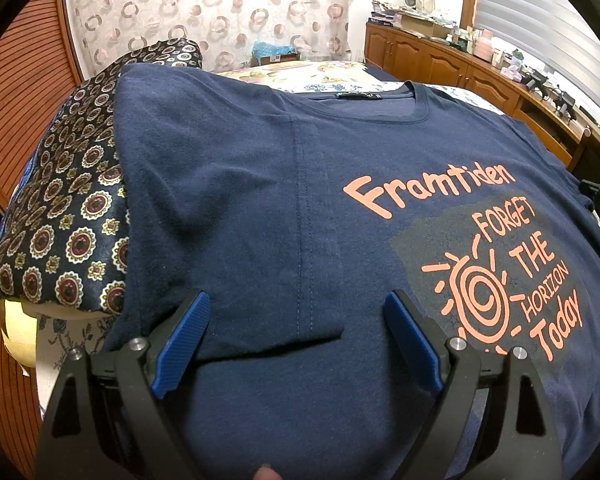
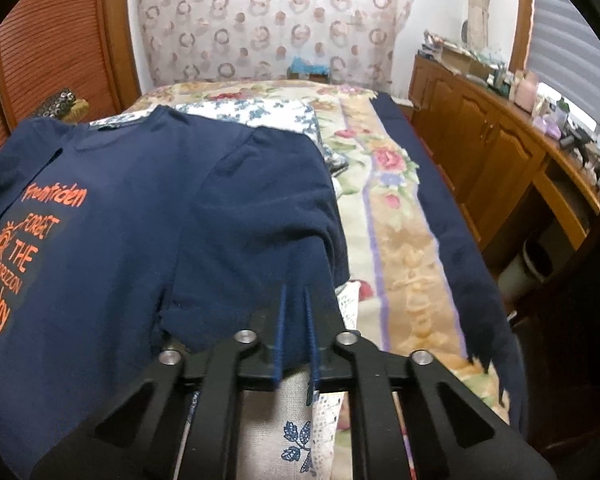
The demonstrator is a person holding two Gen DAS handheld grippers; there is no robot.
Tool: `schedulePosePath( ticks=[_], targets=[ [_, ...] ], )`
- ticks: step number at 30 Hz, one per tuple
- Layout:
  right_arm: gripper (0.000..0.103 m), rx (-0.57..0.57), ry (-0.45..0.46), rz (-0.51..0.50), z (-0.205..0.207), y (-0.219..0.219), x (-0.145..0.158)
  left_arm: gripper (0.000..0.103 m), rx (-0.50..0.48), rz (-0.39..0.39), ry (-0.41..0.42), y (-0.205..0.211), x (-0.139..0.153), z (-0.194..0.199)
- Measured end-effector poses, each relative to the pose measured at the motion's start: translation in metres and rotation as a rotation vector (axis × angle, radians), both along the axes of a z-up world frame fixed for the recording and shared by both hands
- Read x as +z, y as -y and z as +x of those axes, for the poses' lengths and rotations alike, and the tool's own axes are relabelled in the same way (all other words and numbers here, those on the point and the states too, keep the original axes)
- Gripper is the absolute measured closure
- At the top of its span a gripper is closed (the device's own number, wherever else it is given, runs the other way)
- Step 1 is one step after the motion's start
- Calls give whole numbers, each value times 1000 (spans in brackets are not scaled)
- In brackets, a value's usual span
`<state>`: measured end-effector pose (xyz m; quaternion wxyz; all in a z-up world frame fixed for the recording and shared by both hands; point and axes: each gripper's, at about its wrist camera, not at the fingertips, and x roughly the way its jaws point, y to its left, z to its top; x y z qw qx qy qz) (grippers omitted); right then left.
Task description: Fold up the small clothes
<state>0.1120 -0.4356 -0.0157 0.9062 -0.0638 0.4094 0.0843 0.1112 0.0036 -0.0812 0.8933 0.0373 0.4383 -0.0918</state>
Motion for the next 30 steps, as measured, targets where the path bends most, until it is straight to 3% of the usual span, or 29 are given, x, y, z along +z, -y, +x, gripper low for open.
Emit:
schedulePosePath(
  ticks=[12,14,15,16,19,27,30],
  targets=[
    [103,104,119,58,0,-39,39,13,16,3,21,-1,3,-6],
    [94,80,104,69,5,-33,37,13,21,-13,44,0,8,-11],
    [77,55,103,48,5,-30,35,13,21,-22,55,0,11,-13],
    [68,31,101,27,5,-26,32,13,20,-31,67,1,13,-16],
    [60,-18,67,21,5,-11,21,13,17,-43,107,6,23,-25],
    [59,-57,-35,79,-6,8,-6,13,-19,-71,169,19,41,-40],
    [64,-51,-32,82,-10,7,-8,13,-31,-71,179,25,45,-43]
  ],
)
